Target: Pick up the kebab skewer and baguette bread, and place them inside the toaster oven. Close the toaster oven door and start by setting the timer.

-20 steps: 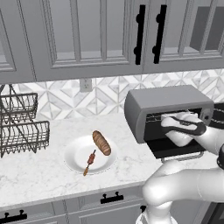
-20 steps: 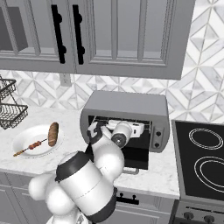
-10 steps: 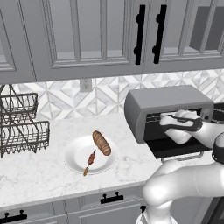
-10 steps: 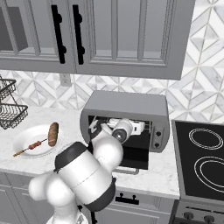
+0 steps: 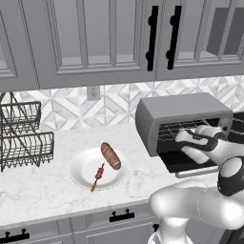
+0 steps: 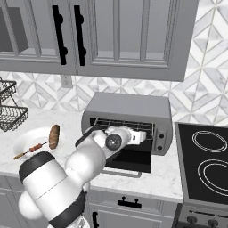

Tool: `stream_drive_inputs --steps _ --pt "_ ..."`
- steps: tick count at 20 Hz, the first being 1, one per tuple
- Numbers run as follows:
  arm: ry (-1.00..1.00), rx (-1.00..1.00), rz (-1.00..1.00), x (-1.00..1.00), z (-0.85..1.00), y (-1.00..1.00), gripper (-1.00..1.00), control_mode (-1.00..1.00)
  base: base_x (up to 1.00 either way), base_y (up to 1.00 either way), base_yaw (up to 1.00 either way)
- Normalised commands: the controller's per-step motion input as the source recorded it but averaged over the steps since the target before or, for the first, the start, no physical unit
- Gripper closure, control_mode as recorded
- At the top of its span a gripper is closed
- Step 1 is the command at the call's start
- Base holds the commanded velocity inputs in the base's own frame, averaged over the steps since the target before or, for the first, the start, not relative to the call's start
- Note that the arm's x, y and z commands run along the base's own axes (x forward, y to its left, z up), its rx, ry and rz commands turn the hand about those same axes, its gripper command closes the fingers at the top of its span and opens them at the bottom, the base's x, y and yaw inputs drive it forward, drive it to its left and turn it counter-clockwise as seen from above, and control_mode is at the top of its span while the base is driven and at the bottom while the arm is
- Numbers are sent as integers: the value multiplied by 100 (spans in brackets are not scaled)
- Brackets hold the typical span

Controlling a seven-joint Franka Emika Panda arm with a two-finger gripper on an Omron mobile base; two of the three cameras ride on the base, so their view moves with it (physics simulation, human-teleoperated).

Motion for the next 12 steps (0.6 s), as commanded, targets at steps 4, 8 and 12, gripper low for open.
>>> stream_drive_inputs --steps 4,8,12 --pt "47 -1 13 -67 -51 0 -100 -100 0 0 0" --pt "51 0 16 -74 -61 0 -100 -100 0 0 0" --pt "52 0 17 -71 -37 -5 -100 -100 0 0 0"
